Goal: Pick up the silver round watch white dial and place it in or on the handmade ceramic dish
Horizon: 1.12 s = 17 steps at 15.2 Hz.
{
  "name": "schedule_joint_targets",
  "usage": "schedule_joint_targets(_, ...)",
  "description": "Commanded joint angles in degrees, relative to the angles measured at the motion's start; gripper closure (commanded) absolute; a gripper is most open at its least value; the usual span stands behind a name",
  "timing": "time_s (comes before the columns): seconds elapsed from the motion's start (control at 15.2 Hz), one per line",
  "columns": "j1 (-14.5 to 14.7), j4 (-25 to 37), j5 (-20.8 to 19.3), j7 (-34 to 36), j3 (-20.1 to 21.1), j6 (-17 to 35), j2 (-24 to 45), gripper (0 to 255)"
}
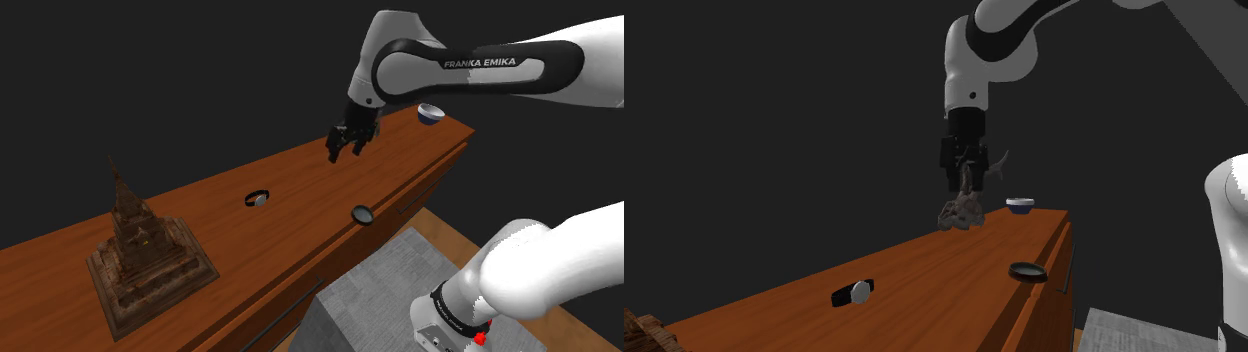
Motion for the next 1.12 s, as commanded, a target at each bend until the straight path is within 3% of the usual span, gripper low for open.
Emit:
schedule_joint_targets(0.0, 0.63, 1.91, 1.42, 0.20, 0.43, 1.95, 4.31, 0)
schedule_joint_targets(0.92, 4.86, 21.64, 9.72, 1.55, 4.49, 8.20, 32.51, 0)
schedule_joint_targets(1.06, 4.97, 21.37, 9.78, 1.54, 4.57, 8.91, 32.94, 0)
